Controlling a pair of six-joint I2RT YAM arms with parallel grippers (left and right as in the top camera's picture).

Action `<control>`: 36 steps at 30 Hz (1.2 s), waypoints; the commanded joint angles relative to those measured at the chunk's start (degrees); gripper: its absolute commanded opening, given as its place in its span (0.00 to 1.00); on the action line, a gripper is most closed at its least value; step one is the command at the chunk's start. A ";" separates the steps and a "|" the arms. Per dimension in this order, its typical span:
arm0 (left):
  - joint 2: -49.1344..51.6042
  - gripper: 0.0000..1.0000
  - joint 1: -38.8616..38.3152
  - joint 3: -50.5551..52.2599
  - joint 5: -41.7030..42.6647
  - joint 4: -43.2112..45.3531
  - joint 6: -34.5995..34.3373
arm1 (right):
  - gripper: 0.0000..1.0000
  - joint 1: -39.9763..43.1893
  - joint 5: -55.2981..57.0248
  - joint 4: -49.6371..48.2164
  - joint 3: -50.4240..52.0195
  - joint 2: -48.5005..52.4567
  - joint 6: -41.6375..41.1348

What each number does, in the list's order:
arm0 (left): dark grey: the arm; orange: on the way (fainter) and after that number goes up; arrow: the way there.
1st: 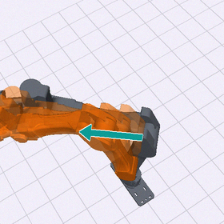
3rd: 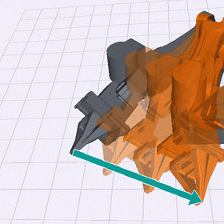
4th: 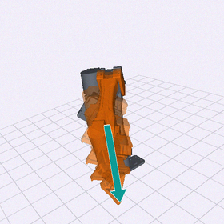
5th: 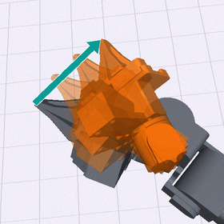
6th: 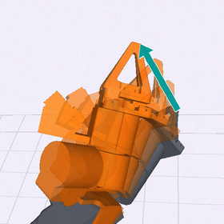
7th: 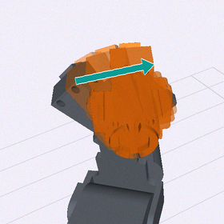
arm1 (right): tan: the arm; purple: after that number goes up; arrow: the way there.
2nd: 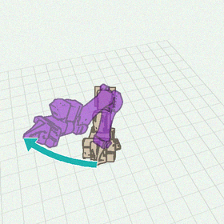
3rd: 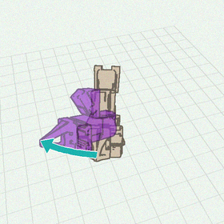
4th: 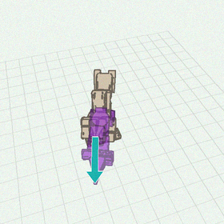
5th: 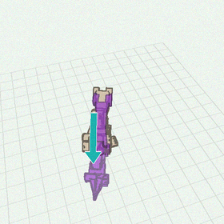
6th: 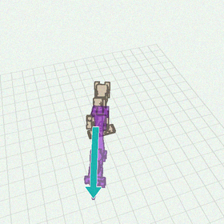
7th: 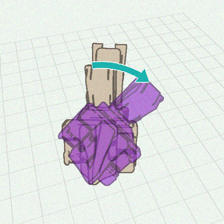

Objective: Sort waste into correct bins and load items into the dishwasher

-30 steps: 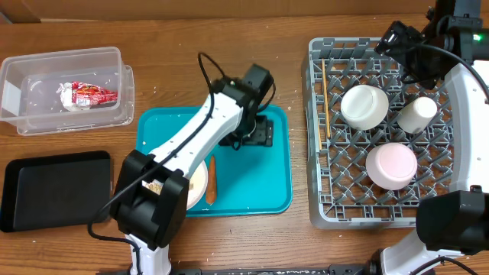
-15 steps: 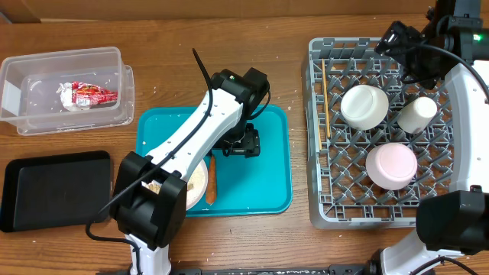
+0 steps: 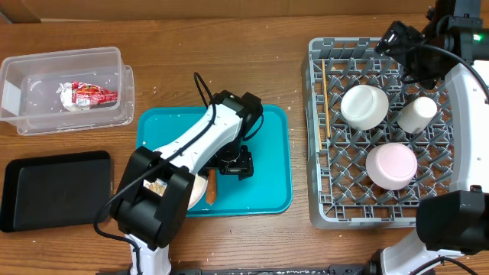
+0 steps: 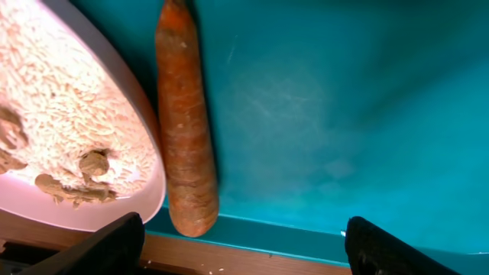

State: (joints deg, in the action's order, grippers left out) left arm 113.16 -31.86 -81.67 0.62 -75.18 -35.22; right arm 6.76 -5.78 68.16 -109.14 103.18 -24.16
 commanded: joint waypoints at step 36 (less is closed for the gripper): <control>-0.39 0.86 -1.88 7.85 7.85 10.73 3.54 | 1.00 0.07 -0.33 -0.35 -0.15 -0.28 -0.09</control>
State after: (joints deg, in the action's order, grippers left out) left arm 113.06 -32.64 -74.56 1.96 -67.55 -34.11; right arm 6.76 -5.80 68.14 -109.14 103.18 -24.18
